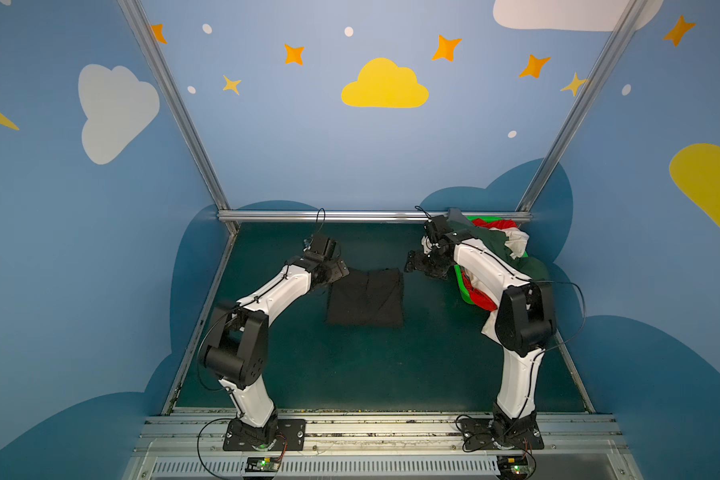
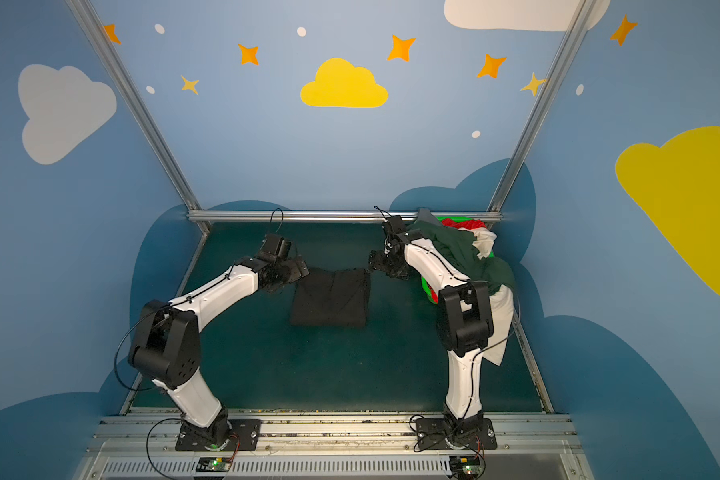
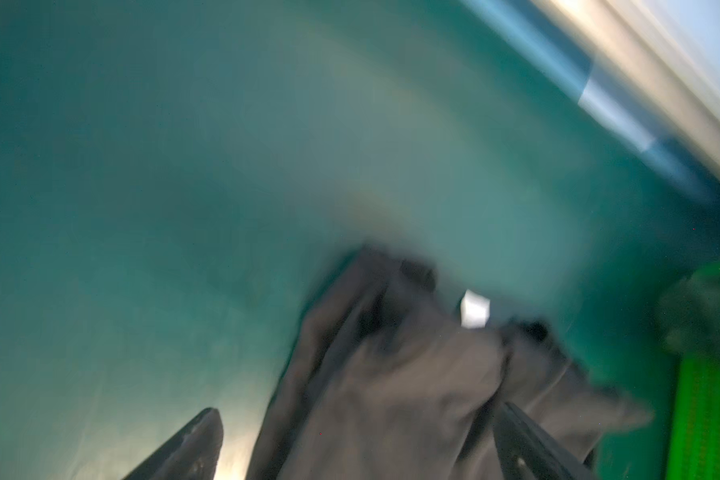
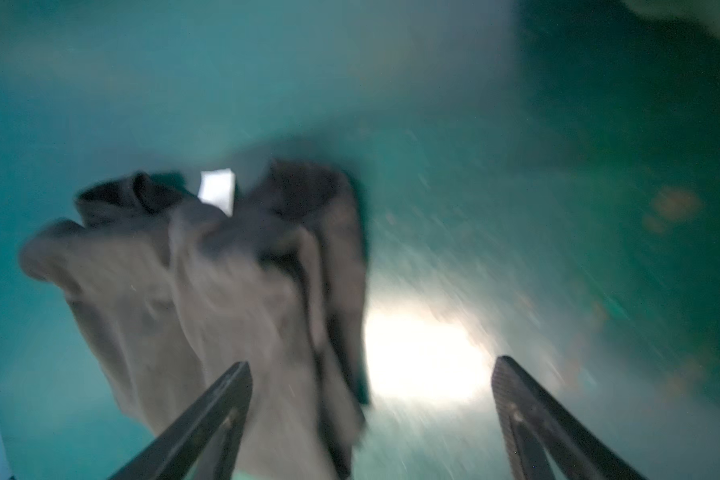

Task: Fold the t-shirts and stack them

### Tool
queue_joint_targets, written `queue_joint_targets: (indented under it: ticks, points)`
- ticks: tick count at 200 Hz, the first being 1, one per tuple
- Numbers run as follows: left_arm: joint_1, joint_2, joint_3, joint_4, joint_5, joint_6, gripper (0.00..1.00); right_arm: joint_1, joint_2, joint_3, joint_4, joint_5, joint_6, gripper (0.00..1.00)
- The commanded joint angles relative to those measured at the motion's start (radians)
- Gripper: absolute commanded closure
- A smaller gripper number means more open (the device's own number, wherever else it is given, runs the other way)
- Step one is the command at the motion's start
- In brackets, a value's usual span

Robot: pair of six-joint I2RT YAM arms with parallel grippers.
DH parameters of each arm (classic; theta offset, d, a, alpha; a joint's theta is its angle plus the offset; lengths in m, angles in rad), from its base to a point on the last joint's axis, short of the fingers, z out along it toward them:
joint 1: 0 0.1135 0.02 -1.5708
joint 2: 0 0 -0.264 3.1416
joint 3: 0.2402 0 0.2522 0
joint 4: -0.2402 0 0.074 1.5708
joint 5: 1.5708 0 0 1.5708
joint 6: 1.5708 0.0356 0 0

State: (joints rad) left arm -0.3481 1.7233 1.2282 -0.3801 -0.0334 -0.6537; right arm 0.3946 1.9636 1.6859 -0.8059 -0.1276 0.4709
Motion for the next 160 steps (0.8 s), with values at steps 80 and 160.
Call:
queue_joint_targets:
  ticks: [80, 160]
  points:
    - [-0.003, 0.258, 0.049, 0.010, 0.140, 0.020, 0.63, -0.106, -0.272, -0.369, 0.122, -0.048, 0.053, 0.12]
    - [0.123, 0.359, 0.266, -0.193, 0.027, 0.102, 0.96, -0.178, -0.291, -0.424, 0.153, -0.061, 0.019, 0.11]
